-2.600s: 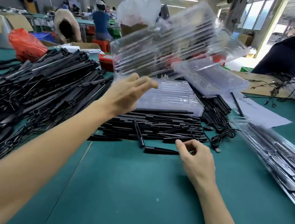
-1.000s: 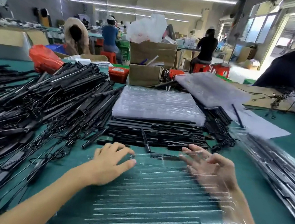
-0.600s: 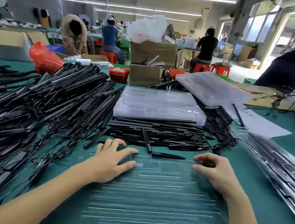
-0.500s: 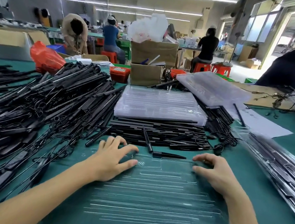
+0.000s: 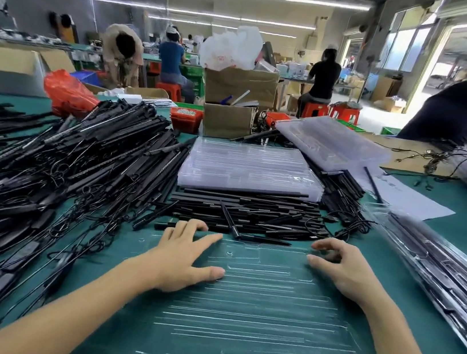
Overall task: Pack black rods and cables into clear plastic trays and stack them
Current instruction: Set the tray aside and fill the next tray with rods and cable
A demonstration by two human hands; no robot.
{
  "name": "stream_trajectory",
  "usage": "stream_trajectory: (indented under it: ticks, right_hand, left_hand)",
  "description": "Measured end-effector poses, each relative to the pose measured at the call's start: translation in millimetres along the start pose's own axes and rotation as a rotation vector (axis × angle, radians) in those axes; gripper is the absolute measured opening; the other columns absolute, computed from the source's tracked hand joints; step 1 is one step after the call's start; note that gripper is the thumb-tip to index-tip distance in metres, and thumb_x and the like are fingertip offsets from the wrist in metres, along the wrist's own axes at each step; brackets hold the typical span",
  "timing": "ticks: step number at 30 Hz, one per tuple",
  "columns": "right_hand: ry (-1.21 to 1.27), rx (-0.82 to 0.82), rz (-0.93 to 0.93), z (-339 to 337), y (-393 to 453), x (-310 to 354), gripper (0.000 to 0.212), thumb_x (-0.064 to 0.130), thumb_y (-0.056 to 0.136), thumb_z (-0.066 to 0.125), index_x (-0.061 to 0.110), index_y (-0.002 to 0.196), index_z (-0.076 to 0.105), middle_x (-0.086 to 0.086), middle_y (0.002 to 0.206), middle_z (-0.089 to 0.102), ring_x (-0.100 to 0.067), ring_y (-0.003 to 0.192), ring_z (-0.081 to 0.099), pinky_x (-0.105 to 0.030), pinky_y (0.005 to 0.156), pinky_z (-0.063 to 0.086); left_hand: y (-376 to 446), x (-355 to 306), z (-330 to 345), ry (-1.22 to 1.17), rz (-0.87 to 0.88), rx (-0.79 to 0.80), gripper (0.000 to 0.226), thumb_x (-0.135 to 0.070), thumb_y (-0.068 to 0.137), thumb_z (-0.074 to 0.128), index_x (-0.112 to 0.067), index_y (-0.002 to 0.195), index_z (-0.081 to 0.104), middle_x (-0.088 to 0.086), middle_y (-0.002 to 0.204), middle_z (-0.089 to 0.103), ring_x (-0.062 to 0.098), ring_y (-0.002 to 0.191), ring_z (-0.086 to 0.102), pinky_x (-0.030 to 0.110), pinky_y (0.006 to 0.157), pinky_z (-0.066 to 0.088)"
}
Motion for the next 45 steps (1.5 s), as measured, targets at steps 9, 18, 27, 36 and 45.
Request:
stream_trajectory:
  ticks: [9,18,27,36,45]
  right_hand:
    - [-0.006,-0.006,-0.004,5,-1,-7,0.041,0.024,0.084,0.078,0.028,0.122,0.064,0.007,0.115,0.061,-0.012,0.104,0.056,-0.029,0.087,0.043]
    - [-0.131,0.026,-0.099,14,-5,6,0.038,0.031,0.087,0.074,0.031,0.123,0.062,0.011,0.122,0.053,-0.013,0.119,0.040,-0.031,0.096,0.037]
    - [-0.058,0.191,-0.097,19,-13,9,0.055,0.055,0.076,0.074,0.044,0.126,0.055,0.017,0.133,0.046,-0.010,0.130,0.037,-0.030,0.109,0.034]
    - [-0.171,0.317,-0.041,27,-18,7,0.078,0.071,0.064,0.064,0.048,0.136,0.047,0.013,0.153,0.026,-0.021,0.147,0.011,-0.047,0.122,0.013]
    - [-0.155,0.299,-0.046,28,-14,0,0.068,0.073,0.066,0.062,0.049,0.128,0.052,0.012,0.146,0.033,-0.016,0.139,0.019,-0.044,0.120,0.018]
  left_hand:
    - [19,-9,-20,0.159,0.121,-0.100,0.084,-0.080,0.090,0.025,-0.032,0.158,0.018,-0.004,0.138,0.029,0.016,0.127,0.024,0.039,0.112,0.023]
    - [39,5,-96,0.061,0.008,-0.449,0.027,-0.033,0.102,0.045,-0.018,0.119,0.061,0.001,0.113,0.061,0.023,0.110,0.056,0.043,0.095,0.047]
    - [86,71,-67,0.164,-0.291,-0.204,0.035,-0.024,0.107,0.036,-0.032,0.139,0.045,0.006,0.136,0.046,0.029,0.124,0.042,0.048,0.100,0.036]
    - [88,79,-83,0.108,-0.345,-0.247,0.025,-0.039,0.100,0.057,-0.023,0.118,0.052,0.010,0.130,0.046,0.031,0.127,0.036,0.050,0.104,0.031]
    - [25,56,-156,0.102,-0.319,-0.845,0.019,-0.010,0.086,0.054,-0.012,0.100,0.040,0.011,0.084,0.060,0.037,0.084,0.056,0.047,0.082,0.037]
Point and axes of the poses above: each hand's wrist, its own y-axis towards the middle knuckle, its own z-axis out of the palm, x = y × z, the point moved 10 cm from there along y, towards the middle knuckle
